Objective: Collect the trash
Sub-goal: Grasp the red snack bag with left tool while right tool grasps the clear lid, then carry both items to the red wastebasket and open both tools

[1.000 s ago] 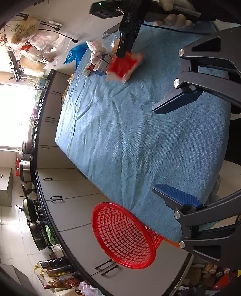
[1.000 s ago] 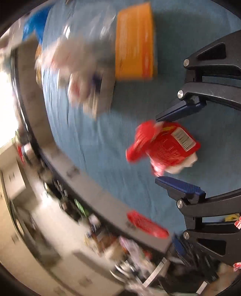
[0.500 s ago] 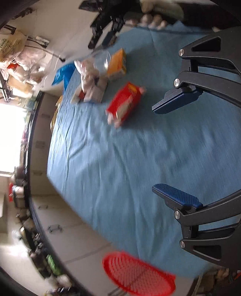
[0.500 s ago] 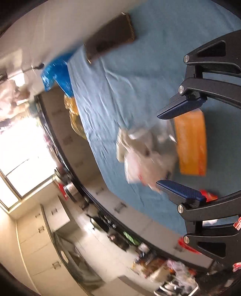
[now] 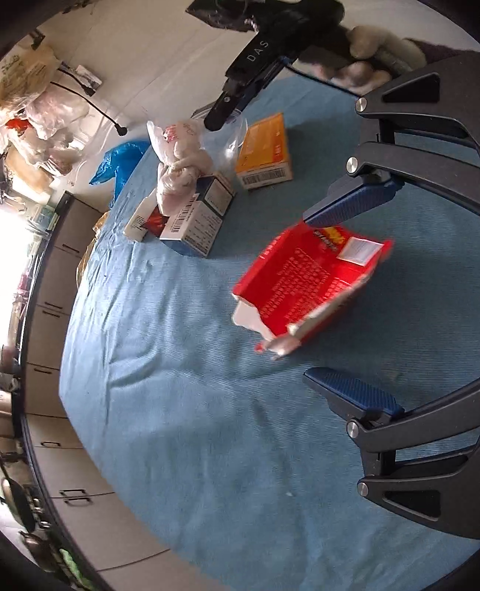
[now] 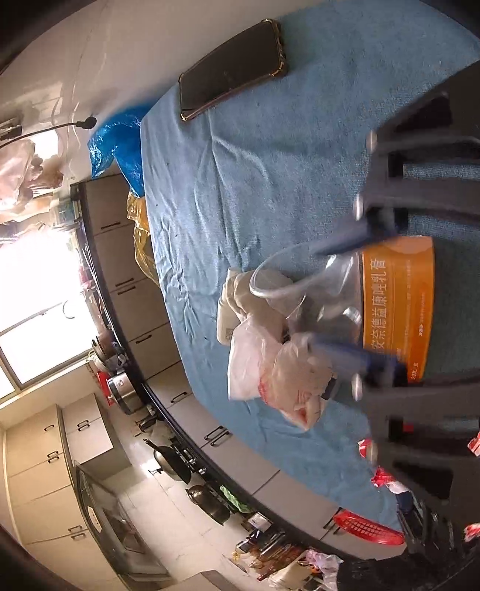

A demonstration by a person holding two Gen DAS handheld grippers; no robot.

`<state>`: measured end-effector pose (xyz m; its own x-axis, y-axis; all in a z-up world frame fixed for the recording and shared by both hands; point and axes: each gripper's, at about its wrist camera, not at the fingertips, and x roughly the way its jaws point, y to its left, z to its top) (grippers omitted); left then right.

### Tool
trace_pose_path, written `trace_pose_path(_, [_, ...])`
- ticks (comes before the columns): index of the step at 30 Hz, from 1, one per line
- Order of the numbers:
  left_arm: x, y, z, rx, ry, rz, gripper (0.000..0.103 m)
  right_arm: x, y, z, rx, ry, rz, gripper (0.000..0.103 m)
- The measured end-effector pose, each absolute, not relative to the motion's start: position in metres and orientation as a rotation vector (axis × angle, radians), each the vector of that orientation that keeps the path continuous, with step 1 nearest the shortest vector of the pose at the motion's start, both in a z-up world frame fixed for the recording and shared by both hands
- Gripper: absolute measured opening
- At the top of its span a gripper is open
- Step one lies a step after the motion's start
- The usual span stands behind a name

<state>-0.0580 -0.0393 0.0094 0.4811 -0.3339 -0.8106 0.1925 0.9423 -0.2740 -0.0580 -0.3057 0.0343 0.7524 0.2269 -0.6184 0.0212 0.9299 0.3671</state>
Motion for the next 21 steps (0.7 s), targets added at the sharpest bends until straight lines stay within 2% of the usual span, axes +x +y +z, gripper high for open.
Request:
trace_pose_path(1, [-0.057, -0.041, 0.009, -0.148, 1.022, -0.326, 0.067, -0.059, -0.305, 0.034, 0.368, 0.714, 0.12, 0.021])
trace_pose_path(2, [-0.057, -0.043, 0.009, -0.143, 1.018, -0.321, 0.043, -0.061, -0.304, 0.034, 0.369, 0.711, 0.13, 0.019])
trace_pose_path(4, [-0.056, -0.045, 0.006, -0.128, 1.041, -0.32, 0.01, -0.065, -0.3, 0.037, 0.366, 0.699, 0.14, 0.018])
trace_pose_path(7, [-0.06, -0.039, 0.01, -0.154, 1.016, -0.316, 0.007, -0.073, -0.295, 0.041, 0.361, 0.675, 0.155, 0.01])
trace_pose_path(10, [-0.071, -0.03, 0.021, -0.163, 0.979, -0.305, 0.004, -0.082, -0.293, 0.046, 0.366, 0.64, 0.158, 0.01])
trace_pose_path(21, [-0.131, 0.024, 0.064, -0.2, 0.822, -0.224, 0.004, -0.107, -0.297, 0.063, 0.371, 0.536, 0.103, 0.01])
